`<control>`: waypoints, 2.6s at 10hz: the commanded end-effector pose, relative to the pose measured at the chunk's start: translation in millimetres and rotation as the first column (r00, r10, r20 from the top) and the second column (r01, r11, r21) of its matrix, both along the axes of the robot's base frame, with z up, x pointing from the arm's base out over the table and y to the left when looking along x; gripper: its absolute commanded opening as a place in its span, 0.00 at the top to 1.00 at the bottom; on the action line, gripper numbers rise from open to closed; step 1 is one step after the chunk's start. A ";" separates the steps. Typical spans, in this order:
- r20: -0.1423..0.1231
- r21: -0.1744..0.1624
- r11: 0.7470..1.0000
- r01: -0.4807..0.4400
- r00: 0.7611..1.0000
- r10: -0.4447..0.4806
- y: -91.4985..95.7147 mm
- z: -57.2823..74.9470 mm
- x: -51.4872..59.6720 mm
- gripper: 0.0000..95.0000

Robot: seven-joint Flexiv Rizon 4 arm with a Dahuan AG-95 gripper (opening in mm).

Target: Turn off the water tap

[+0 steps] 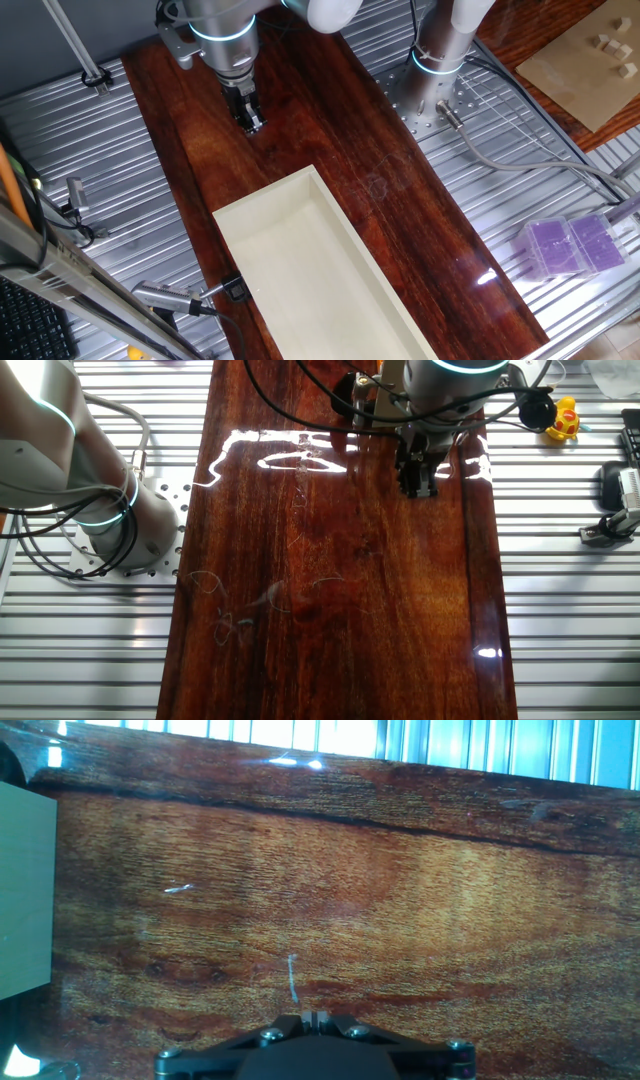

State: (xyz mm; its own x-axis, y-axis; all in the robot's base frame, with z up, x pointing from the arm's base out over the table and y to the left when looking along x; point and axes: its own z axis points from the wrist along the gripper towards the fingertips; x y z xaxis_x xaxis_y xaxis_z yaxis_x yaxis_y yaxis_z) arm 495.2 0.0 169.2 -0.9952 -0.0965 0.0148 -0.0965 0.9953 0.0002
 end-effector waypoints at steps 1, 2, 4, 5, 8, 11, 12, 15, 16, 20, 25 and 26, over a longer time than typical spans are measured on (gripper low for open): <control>0.001 0.000 1.000 -0.001 1.000 0.001 0.0 -0.1 0.1 1.00; 0.000 0.000 1.000 -0.002 1.000 0.002 0.0 -0.1 0.1 1.00; 0.001 0.000 1.000 -0.002 1.000 0.002 0.0 -0.1 0.1 1.00; 0.001 0.000 1.000 -0.002 1.000 0.002 0.0 -0.1 0.1 1.00; 0.000 0.000 1.000 -0.004 1.000 0.004 0.0 -0.1 0.1 1.00; 0.002 0.001 1.000 -0.003 1.000 0.003 0.0 -0.1 0.1 1.00; 0.001 0.000 1.000 -0.003 1.000 0.003 0.0 -0.1 0.1 1.00; 0.002 0.000 1.000 0.000 1.000 0.000 0.0 -0.1 0.1 1.00; 0.001 0.000 1.000 -0.003 1.000 0.003 0.0 -0.1 0.1 1.00; 0.002 0.002 1.000 0.008 1.000 -0.008 0.0 -0.1 0.1 1.00; 0.001 0.002 1.000 0.008 1.000 -0.008 0.0 -0.1 0.1 1.00; 0.002 0.002 1.000 0.008 1.000 -0.008 0.0 -0.1 0.1 1.00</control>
